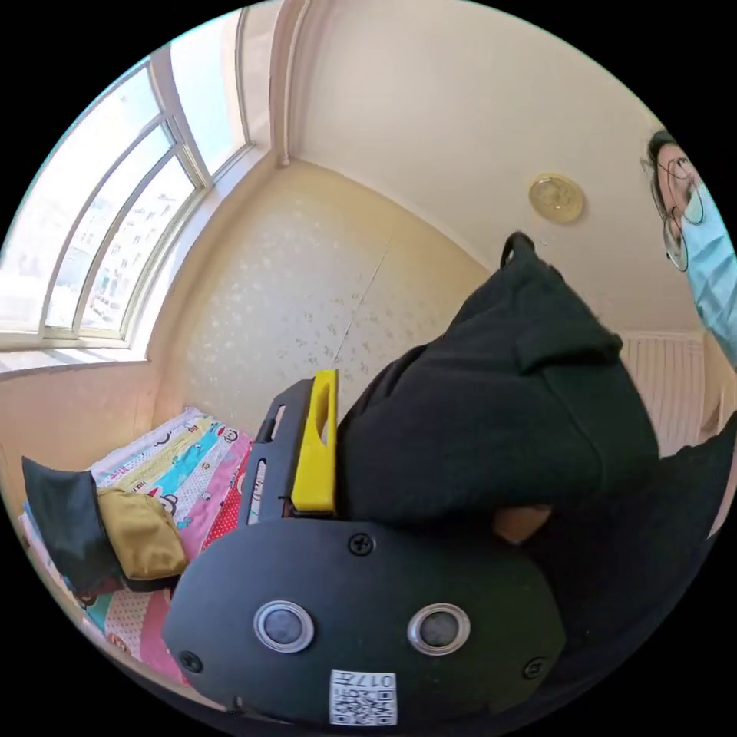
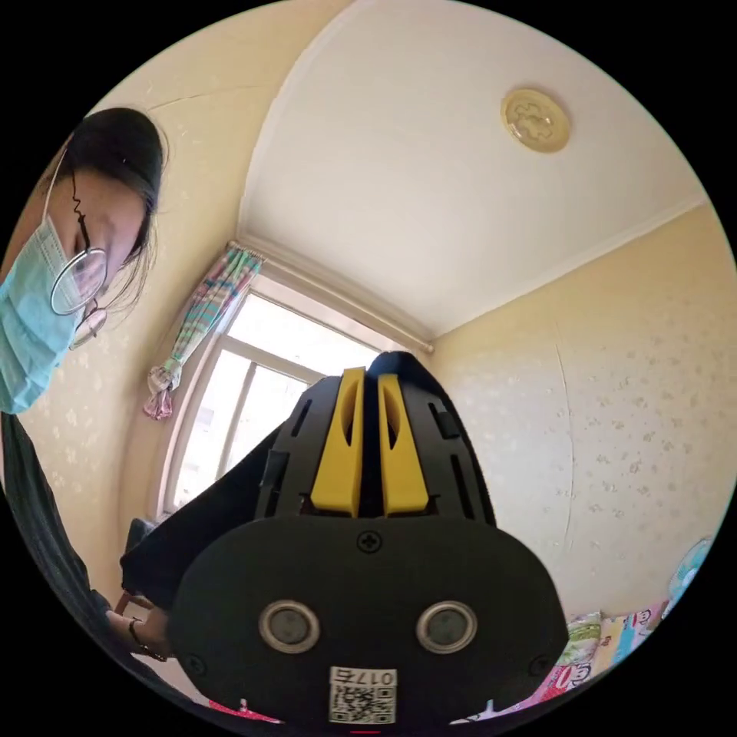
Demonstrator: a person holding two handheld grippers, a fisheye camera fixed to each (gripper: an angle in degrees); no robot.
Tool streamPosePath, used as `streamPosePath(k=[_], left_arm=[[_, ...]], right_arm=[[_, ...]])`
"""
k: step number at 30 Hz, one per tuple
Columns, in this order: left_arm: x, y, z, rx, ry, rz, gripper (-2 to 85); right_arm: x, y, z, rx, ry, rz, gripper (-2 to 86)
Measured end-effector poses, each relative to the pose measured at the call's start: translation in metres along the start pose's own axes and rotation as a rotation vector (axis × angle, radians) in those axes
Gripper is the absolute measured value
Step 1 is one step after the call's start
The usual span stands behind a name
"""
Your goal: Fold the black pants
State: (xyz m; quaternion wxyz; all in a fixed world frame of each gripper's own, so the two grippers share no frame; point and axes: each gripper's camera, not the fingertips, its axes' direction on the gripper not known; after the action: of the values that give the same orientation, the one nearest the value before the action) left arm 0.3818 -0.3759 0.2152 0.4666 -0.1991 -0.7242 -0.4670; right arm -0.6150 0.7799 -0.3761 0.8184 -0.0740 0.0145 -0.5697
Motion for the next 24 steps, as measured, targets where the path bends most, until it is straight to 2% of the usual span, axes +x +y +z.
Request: streamPosePath(k=[5, 8, 10, 11, 13, 15, 16, 17, 18, 19, 21, 22, 24], left_arm=[[-0.004, -0.082, -0.009, 0.11, 0.106, -0.007, 4.0], [0.0, -0.13, 0.028, 0.101, 0.184, 0.064, 3.9], [-0.005, -0.153, 0.075, 0.042, 0.221, 0.069, 4.1], [-0.012, -0.167, 0.119, -0.023, 0.221, 0.056, 4.5], [-0.026, -0.184, 0.203, -0.173, 0.176, 0.065, 5.5], [-0.069, -0.183, 0.343, -0.475, 0.089, 0.061, 7.9], [-0.086, -0.176, 0.373, -0.564, 0.052, 0.025, 9.4], [-0.127, -0.153, 0.422, -0.753, -0.053, -0.092, 12.5], [-0.165, -0.125, 0.442, -0.868, -0.113, -0.197, 13.5], [-0.18, -0.111, 0.443, -0.888, -0.117, -0.235, 14.1], [-0.227, -0.058, 0.424, -0.919, -0.057, -0.283, 13.7], [-0.236, -0.042, 0.418, -0.949, -0.059, -0.281, 13.6], [-0.272, 0.031, 0.389, -1.146, -0.148, -0.252, 13.6]], right_arm=[[0.003, -0.015, -0.029, -0.024, -0.069, -0.016, 1.9], [-0.002, -0.019, -0.03, -0.053, 0.138, -0.056, 2.1], [0.024, -0.01, -0.002, -0.125, 0.317, -0.079, 2.4], [0.037, -0.006, 0.011, -0.162, 0.365, -0.077, 2.5], [0.127, 0.03, 0.087, -0.387, 0.527, -0.002, 3.3], [0.219, 0.081, 0.145, -0.586, 0.587, 0.105, 4.2], [0.277, 0.131, 0.171, -0.716, 0.604, 0.16, 4.9], [0.306, 0.16, 0.178, -0.805, 0.605, 0.214, 5.5], [0.35, 0.21, 0.174, -0.96, 0.622, 0.372, 6.7], [0.369, 0.252, 0.15, -0.994, 0.631, 0.462, 6.8], [0.365, 0.308, 0.107, -0.995, 0.579, 0.43, 6.7], [0.358, 0.351, 0.079, -1.078, 0.561, 0.398, 6.7], [0.347, 0.421, 0.029, -1.242, 0.558, 0.41, 6.9]])
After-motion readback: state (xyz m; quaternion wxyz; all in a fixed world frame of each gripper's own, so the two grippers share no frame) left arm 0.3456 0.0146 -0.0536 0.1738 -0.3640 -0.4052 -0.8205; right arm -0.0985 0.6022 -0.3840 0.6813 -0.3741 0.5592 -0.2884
